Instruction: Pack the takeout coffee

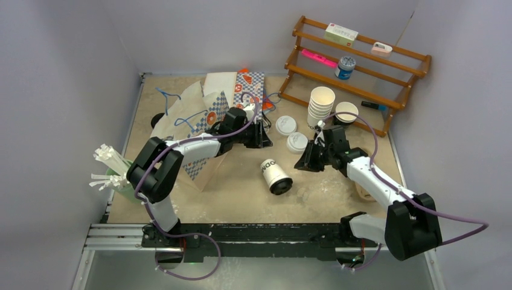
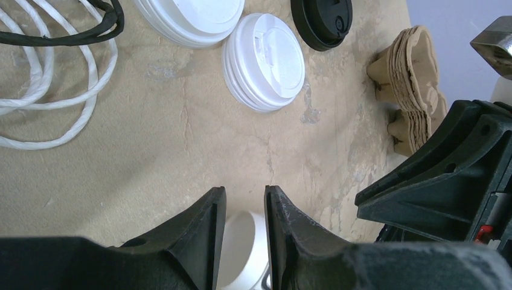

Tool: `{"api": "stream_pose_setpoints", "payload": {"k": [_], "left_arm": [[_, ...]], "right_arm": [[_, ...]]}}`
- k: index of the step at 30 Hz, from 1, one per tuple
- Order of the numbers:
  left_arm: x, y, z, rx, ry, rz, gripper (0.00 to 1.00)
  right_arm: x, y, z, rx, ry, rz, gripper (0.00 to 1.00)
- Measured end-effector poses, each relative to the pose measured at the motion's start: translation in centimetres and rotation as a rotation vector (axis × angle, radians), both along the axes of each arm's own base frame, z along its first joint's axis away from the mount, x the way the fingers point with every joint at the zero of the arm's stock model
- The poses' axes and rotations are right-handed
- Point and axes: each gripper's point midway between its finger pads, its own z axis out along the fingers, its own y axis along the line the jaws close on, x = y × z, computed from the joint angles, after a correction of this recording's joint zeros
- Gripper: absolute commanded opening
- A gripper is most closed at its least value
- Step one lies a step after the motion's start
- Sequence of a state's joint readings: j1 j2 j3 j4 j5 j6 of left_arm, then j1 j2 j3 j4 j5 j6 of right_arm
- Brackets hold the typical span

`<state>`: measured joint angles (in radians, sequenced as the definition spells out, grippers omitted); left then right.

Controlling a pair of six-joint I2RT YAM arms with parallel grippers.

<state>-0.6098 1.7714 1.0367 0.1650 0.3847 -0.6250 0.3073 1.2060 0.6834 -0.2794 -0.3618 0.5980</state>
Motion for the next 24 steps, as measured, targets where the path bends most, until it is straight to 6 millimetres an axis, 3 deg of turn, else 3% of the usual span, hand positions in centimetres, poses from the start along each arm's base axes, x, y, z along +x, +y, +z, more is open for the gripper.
{"api": "stream_pose_setpoints", "payload": {"k": [3,5,6,11,16,21,24], "left_arm": [[0.0,0.0,-0.1,0.003,0.001,-0.001,0.32],[0.0,0.0,-0.1,0.003,0.001,-0.002,0.33],[0.0,0.1,-0.1,0.006,-0.004,-0.005,0.34],[-0.7,0.4,0.0,0.018,-0.027,-0.023,0.48],[-4.1,0.9,2.2,0.044,-0.112,-0.082,0.71],[-9.3,0.4,5.9,0.018,-0.279,-0.214,0.82],[-11.2,0.3,6.8,0.019,-0.371,-0.279,0.85]], "right_arm": [[0.0,0.1,0.3,0.003,0.003,0.003,0.23],[0.1,0.2,0.6,0.008,-0.002,0.007,0.33],[0.2,0.2,0.8,0.008,-0.006,0.01,0.4],[-0.3,0.1,1.8,0.001,-0.059,0.063,0.96],[-2.6,1.5,3.4,-0.009,-0.153,0.165,0.98],[-5.2,2.5,2.7,-0.009,-0.173,0.243,0.98],[-6.3,2.3,1.4,-0.005,-0.162,0.265,0.93]]}}
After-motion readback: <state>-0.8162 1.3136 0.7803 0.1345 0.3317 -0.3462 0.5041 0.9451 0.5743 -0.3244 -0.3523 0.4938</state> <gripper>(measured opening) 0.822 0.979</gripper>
